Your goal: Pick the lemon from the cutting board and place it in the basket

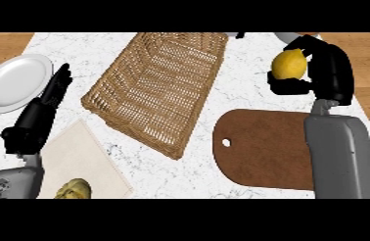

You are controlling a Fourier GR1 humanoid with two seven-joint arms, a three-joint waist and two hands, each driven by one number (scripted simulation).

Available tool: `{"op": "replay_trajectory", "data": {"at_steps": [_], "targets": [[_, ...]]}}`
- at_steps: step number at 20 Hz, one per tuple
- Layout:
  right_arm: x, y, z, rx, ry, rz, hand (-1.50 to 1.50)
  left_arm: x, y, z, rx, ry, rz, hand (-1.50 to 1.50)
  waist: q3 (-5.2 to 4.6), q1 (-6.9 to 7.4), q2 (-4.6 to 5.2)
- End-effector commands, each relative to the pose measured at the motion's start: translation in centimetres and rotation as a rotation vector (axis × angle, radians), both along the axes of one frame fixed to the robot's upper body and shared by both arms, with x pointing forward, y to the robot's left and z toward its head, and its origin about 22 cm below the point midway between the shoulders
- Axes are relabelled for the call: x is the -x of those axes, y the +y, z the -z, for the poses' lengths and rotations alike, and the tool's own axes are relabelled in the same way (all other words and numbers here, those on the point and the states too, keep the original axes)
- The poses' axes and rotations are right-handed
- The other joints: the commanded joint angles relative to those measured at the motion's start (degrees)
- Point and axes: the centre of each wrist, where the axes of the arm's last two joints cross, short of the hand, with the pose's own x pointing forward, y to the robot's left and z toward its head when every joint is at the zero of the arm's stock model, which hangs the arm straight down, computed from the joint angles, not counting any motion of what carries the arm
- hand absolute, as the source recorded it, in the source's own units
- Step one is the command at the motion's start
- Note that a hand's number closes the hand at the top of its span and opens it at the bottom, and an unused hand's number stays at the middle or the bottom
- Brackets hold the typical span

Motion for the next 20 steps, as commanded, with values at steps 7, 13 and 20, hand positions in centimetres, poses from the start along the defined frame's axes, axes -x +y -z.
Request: {"op": "replay_trajectory", "data": {"at_steps": [7, 13, 20], "targets": [[2.3, 9.0, -14.3, -0.109, -0.142, -0.195, 1.50, -1.0, -0.7, -1.6, -0.005, -0.012, 0.029, 0.00, 0.00, 1.86, 0.55], [0.6, 13.5, -17.8, -0.122, -0.031, -0.225, 1.50, -0.9, -0.5, -1.5, -0.002, -0.011, 0.041, 0.00, 0.01, 2.55, 0.82], [-1.6, 19.8, -19.6, -0.131, 0.057, -0.193, 1.50, -2.0, -2.2, -1.4, -0.016, -0.015, 0.047, 0.00, -0.03, 3.07, 1.06]]}}
